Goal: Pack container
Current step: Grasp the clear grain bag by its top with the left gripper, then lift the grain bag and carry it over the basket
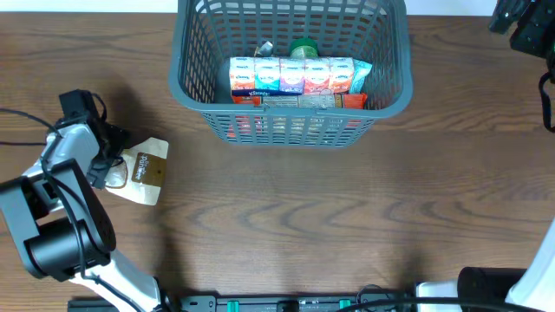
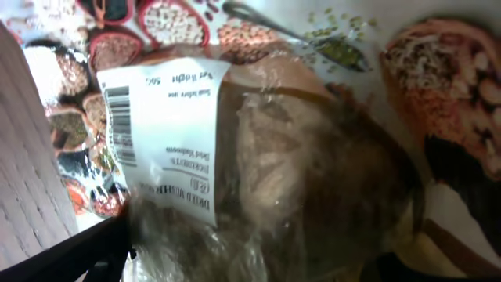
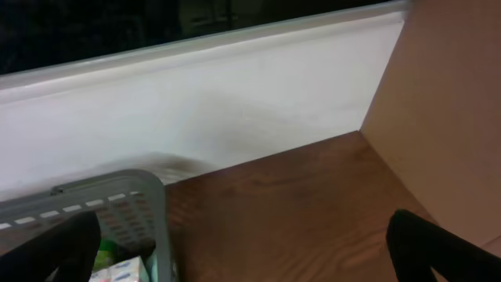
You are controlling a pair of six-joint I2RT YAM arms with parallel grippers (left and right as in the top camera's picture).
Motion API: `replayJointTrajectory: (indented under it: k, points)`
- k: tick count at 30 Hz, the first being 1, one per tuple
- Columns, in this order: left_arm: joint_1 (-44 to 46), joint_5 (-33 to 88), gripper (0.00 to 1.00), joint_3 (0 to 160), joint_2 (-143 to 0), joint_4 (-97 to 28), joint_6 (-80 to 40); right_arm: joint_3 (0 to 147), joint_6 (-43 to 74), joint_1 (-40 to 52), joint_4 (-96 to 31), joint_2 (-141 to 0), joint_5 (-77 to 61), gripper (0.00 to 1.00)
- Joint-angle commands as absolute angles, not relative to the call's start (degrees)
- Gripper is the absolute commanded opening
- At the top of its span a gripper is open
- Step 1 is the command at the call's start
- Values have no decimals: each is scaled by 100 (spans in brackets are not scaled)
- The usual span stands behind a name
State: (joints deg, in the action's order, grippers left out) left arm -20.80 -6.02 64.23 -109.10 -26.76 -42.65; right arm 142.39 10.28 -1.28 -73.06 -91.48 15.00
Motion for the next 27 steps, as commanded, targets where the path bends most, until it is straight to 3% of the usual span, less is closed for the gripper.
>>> replayJointTrajectory:
  k: [1, 6, 10, 15, 27]
  points:
    - [-2102, -193, 99, 6106, -11533, -2683, -4152, 14237, 1111, -163, -7312, -9150, 1516, 99]
    - [-2102, -193, 92, 6106, -11533, -2652, -4158, 14237, 1111, -163, -7312, -9150, 1516, 99]
    - [-2102, -185, 71, 6106, -11531, -2655, -4152, 14237, 1111, -163, -7312, -9150, 1516, 99]
    - [-2102, 49, 6, 6106, -11531, -2650, -3894, 14237, 1111, -163, -7312, -9150, 1518, 99]
    - [-2108, 1940, 5, 6536, -11056, -2370, -2694, 14237, 1111, -163, -7312, -9150, 1516, 99]
